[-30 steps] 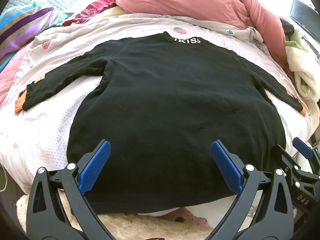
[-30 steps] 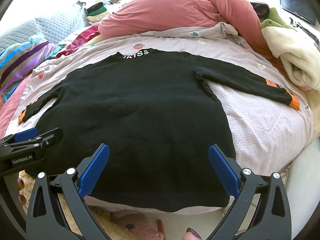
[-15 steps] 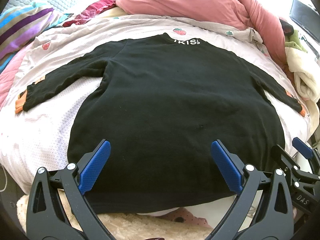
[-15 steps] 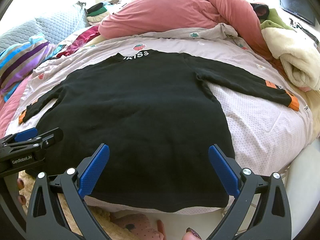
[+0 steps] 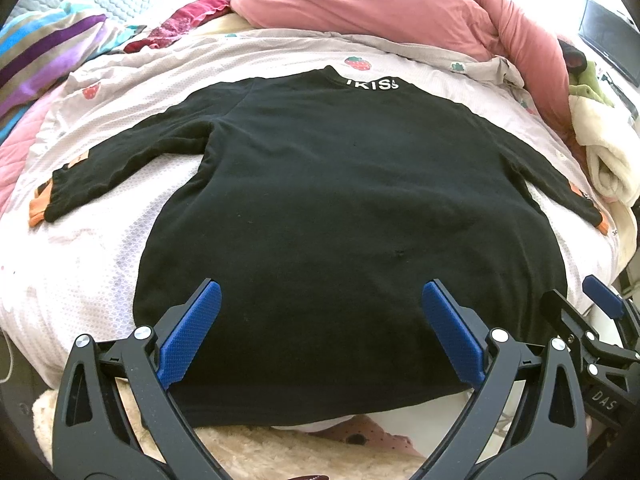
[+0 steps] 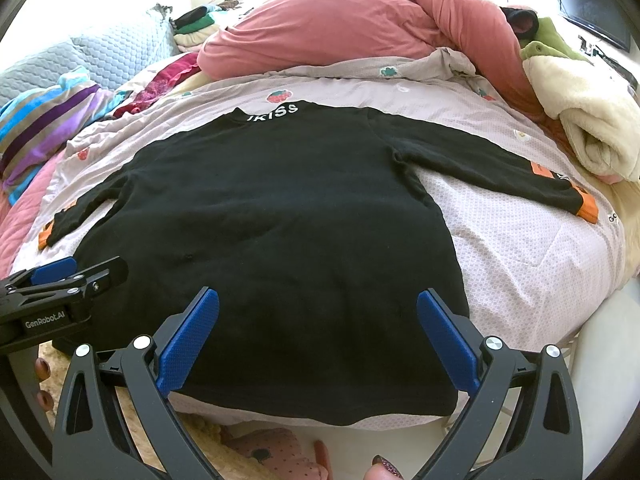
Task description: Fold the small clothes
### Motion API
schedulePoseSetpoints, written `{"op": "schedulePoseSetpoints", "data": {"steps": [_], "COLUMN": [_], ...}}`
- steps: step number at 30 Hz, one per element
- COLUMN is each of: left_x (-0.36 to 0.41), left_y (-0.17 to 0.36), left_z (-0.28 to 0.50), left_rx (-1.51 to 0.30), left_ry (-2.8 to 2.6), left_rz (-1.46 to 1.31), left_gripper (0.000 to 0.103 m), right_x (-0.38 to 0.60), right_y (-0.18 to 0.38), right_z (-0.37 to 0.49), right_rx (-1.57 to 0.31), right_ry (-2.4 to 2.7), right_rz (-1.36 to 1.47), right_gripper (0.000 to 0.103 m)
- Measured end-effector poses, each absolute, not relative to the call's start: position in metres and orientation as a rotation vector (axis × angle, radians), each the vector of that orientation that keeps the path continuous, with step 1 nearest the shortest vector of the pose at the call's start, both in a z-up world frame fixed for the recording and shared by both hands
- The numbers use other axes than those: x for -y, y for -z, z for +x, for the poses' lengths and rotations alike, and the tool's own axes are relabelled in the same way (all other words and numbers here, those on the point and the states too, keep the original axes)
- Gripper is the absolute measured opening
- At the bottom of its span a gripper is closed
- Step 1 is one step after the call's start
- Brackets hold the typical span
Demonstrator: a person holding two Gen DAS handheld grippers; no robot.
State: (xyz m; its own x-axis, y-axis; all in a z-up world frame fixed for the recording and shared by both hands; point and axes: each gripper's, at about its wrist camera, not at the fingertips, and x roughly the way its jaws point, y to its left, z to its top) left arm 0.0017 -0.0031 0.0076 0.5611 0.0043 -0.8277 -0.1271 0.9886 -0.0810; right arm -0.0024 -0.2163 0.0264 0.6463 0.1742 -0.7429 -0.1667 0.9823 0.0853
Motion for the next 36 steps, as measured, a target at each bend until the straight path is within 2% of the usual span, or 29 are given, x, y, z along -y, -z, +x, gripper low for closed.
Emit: {"op": "schedulePoseSetpoints", "data": {"steps": [14,36], "left_x": [0.006,0.029], "left_y": [-0.009,0.000], "left_z": [0.009,0.098], "left_rx": [-0.975,-1.013], "left_ry": [-0.076,-0.030], "left_rz": [-0.134,-0.094], "left_gripper": [0.095,0.095], "right_x": [0.221,0.316], "right_y": [-0.030,-0.030], "right_z": [0.007,0.083], "right_rx": [-0.834,-0.821], "right_ry": [-0.177,0.068], "right_rz": [0.015,0.125], "right_gripper": [0.099,0.099]}}
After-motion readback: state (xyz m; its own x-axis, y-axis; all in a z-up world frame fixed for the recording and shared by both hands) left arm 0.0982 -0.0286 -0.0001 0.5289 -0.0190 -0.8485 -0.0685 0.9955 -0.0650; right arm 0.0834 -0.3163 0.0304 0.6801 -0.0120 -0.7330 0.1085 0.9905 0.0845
